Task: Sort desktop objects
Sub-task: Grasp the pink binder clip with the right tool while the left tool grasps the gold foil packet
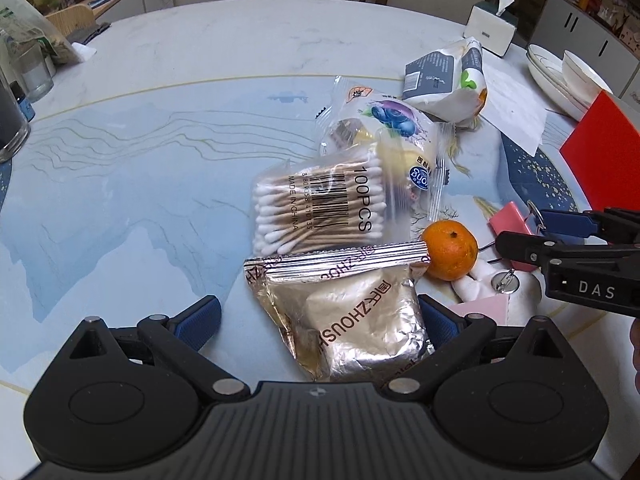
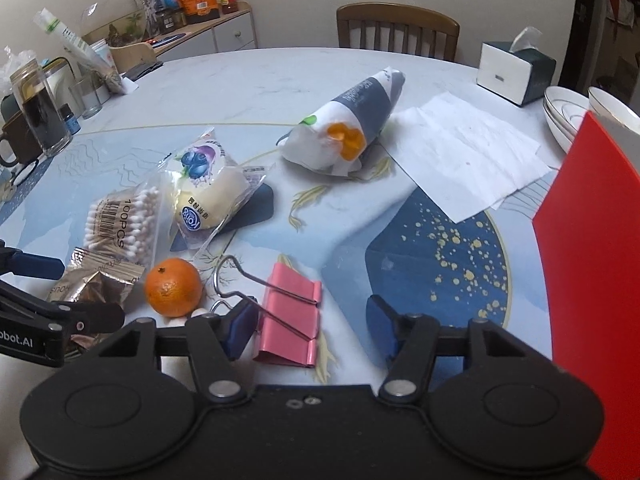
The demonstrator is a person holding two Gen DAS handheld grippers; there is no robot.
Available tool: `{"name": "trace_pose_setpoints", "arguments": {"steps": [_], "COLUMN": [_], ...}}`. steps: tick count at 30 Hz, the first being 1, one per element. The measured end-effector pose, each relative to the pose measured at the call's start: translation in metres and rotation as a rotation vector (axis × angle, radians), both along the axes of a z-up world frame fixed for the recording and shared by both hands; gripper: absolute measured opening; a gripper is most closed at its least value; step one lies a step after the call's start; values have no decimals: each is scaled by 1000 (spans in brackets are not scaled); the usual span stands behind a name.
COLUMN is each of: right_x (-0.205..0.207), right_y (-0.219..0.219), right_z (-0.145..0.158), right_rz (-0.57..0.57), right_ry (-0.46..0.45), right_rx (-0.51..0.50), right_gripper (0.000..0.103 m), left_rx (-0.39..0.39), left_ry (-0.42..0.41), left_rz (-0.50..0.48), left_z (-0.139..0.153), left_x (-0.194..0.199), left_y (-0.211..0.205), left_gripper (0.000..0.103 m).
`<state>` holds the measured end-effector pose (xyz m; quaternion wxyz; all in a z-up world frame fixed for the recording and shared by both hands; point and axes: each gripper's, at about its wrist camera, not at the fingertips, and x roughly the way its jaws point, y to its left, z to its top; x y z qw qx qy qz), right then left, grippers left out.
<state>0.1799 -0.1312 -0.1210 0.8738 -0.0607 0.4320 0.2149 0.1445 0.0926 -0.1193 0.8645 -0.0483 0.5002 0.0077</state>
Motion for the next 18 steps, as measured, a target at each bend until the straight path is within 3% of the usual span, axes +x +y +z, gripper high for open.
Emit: {"name": "trace_pose_setpoints", "arguments": {"steps": [4,7,12,18], "right_x": [-3,-5,-4,-3], "right_y": [2,2,3,-4], "right_z": [-1,-1,1,2], "right_rz": [16,27,42,18], "right_ry": [-21,-34,-28,-14], "right_rx": [-19,-32,-23,-7], "right_gripper": [57,53,32,32], "left_rx": [-1,8,-1,-22], "left_ry": [-7,-15,-22,-24], "left_rz": [-8,-12,-19,-17], "left_z": [1,2,7,10], "left_x": [-3,-4,-7,-14], "left_y": [1,1,1,3], "left_gripper": [100,90,70,58]}}
